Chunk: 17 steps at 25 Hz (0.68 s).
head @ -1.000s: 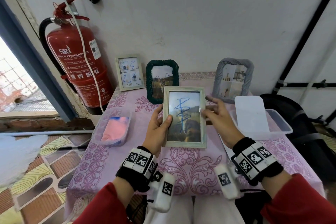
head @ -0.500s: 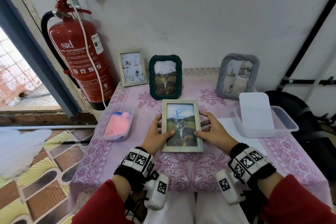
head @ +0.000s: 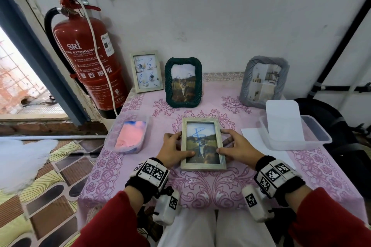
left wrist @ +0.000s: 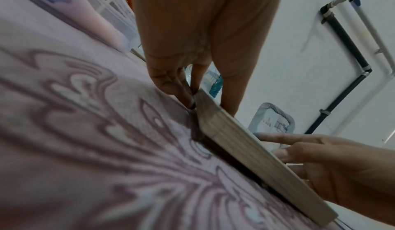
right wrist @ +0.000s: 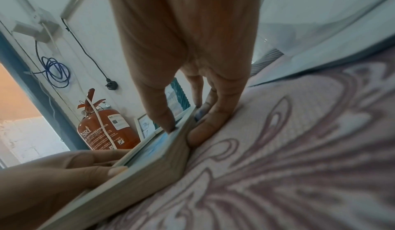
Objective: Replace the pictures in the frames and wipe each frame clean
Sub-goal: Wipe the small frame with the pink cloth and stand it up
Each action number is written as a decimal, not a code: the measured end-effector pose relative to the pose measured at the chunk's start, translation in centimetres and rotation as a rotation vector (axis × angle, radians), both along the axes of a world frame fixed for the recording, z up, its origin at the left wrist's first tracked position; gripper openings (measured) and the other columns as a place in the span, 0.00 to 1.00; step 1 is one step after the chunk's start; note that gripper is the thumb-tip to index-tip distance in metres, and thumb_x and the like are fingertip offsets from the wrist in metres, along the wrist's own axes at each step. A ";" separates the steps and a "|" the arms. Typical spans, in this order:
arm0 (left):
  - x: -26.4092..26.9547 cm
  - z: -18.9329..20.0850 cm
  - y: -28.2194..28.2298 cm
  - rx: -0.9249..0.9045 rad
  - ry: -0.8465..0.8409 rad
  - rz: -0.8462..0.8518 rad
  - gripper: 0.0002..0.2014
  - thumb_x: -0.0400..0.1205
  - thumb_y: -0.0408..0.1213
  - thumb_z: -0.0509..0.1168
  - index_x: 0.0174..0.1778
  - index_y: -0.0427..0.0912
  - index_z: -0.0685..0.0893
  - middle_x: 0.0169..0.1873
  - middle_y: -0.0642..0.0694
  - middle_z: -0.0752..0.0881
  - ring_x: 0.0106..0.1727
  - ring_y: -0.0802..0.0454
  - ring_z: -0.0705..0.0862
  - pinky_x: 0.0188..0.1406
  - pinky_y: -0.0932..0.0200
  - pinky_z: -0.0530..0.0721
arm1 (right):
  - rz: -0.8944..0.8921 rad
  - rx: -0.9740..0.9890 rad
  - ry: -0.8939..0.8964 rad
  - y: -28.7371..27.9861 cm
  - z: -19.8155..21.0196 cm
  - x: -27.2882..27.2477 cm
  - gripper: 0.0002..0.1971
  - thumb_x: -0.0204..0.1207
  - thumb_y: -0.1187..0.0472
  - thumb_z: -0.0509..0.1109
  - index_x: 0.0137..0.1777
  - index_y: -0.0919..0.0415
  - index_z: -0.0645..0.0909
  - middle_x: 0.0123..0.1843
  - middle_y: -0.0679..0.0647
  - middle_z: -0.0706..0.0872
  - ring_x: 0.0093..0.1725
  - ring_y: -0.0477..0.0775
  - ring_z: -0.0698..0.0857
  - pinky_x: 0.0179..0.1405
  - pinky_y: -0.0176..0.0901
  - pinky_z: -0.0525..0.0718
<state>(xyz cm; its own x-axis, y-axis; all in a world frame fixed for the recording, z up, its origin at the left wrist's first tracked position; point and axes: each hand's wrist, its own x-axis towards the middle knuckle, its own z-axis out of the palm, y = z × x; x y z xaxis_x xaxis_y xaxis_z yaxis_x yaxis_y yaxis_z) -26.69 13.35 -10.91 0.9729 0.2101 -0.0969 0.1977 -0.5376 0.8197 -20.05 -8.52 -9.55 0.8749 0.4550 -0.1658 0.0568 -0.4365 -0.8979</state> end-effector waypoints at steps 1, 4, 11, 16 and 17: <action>0.0 -0.1 0.1 0.016 -0.001 -0.011 0.36 0.69 0.37 0.78 0.73 0.43 0.72 0.55 0.44 0.65 0.59 0.50 0.73 0.64 0.71 0.71 | -0.002 0.004 0.020 0.0 0.0 0.0 0.33 0.70 0.68 0.76 0.74 0.57 0.68 0.41 0.52 0.77 0.35 0.48 0.80 0.34 0.38 0.85; 0.1 -0.3 0.3 0.034 0.023 -0.037 0.34 0.69 0.39 0.79 0.72 0.45 0.75 0.57 0.41 0.69 0.57 0.47 0.76 0.67 0.65 0.73 | -0.007 0.057 0.110 -0.1 0.1 0.1 0.33 0.70 0.70 0.75 0.74 0.58 0.68 0.40 0.54 0.76 0.35 0.48 0.81 0.27 0.37 0.86; -0.2 0.6 0.4 -0.070 -0.014 0.013 0.33 0.71 0.37 0.77 0.72 0.38 0.74 0.57 0.37 0.77 0.51 0.44 0.80 0.60 0.52 0.82 | 0.033 -0.008 0.086 -0.1 0.3 0.3 0.37 0.70 0.68 0.76 0.77 0.51 0.64 0.40 0.54 0.76 0.37 0.50 0.80 0.43 0.50 0.88; -1.3 4.1 4.0 0.004 -0.218 0.111 0.20 0.76 0.36 0.72 0.65 0.41 0.80 0.55 0.45 0.82 0.54 0.52 0.81 0.53 0.64 0.78 | 0.082 -0.013 0.136 -0.1 0.5 0.5 0.36 0.72 0.68 0.74 0.77 0.49 0.65 0.40 0.54 0.74 0.35 0.48 0.80 0.34 0.41 0.88; -1.5 4.7 5.3 0.019 -0.234 0.132 0.19 0.77 0.35 0.71 0.63 0.41 0.81 0.55 0.45 0.83 0.54 0.52 0.82 0.55 0.62 0.79 | 0.088 -0.014 0.143 -0.1 0.6 0.5 0.35 0.72 0.68 0.74 0.77 0.49 0.65 0.40 0.54 0.73 0.34 0.48 0.80 0.30 0.38 0.87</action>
